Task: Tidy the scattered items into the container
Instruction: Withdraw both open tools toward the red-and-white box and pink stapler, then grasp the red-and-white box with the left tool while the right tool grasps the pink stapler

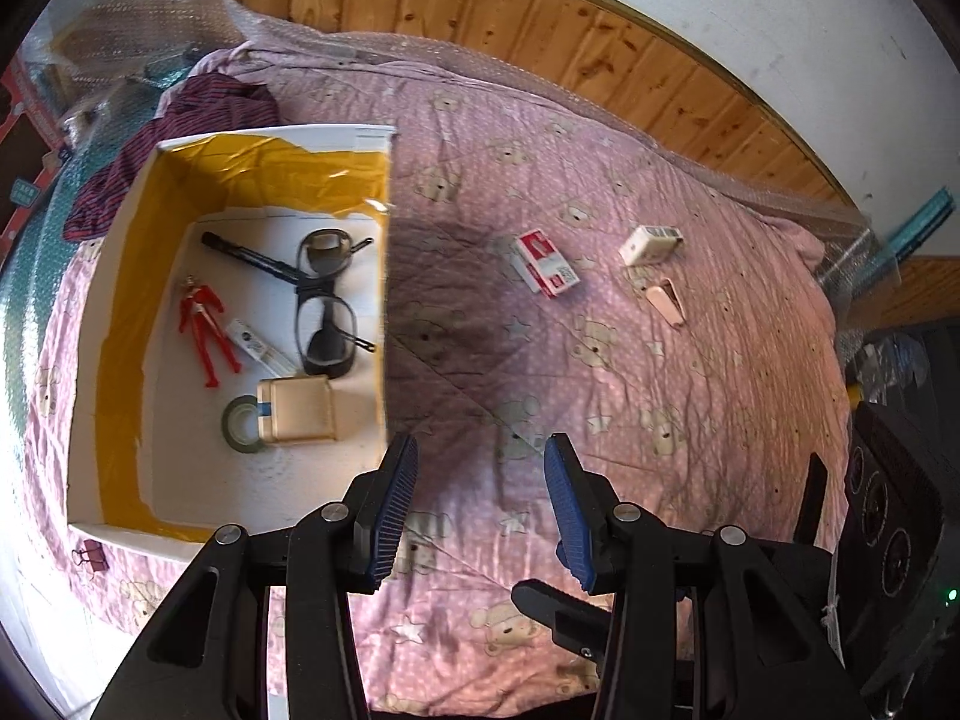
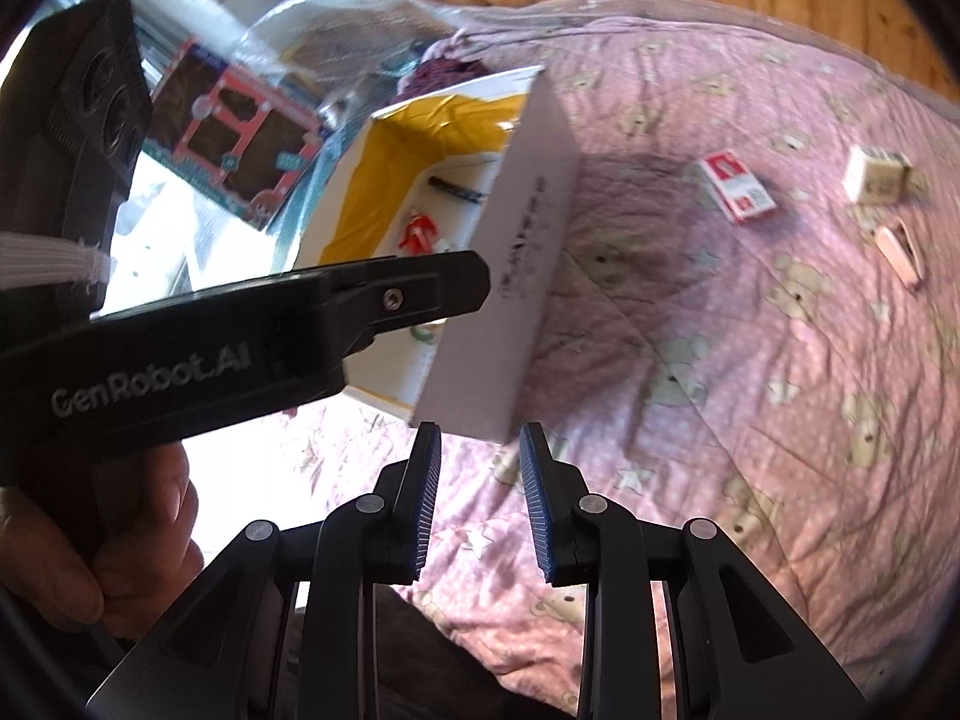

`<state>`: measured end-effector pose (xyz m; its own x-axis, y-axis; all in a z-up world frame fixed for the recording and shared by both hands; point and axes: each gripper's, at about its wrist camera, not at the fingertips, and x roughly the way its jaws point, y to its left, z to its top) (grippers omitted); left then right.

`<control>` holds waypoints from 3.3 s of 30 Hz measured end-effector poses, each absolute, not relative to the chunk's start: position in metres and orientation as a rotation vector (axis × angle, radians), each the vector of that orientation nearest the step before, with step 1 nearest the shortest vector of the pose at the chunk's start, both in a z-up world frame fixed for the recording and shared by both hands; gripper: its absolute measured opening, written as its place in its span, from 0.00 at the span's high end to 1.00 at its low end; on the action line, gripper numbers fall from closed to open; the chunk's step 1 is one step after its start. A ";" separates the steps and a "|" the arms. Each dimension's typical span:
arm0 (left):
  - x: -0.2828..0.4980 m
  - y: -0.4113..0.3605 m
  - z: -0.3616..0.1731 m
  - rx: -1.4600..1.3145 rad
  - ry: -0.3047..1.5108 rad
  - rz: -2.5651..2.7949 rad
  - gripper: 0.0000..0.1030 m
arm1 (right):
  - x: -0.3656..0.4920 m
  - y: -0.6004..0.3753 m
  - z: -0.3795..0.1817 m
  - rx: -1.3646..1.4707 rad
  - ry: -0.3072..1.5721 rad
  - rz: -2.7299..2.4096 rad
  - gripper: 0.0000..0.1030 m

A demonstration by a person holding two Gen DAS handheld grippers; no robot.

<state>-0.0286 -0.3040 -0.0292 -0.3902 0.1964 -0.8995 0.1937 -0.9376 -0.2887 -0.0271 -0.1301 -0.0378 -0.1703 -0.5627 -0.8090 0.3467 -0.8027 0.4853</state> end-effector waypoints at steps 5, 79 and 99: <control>-0.038 -0.282 -0.031 -1.735 -0.535 2.519 0.56 | -0.031 -0.099 -0.042 1.537 -0.337 -2.064 0.71; -0.250 -0.248 -0.172 -2.109 -0.679 2.297 0.50 | -0.236 0.128 -0.171 1.756 -0.572 -2.599 0.70; -0.259 -0.243 -0.188 -2.157 -0.593 2.320 0.41 | -0.247 0.077 -0.172 1.683 -0.539 -2.378 0.61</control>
<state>-0.2590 -0.2428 -0.1879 -0.1022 0.1875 -0.9769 0.3041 -0.9292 -0.2101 -0.2468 0.0767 -0.1718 -0.3436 -0.3478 -0.8724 -0.0621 -0.9185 0.3906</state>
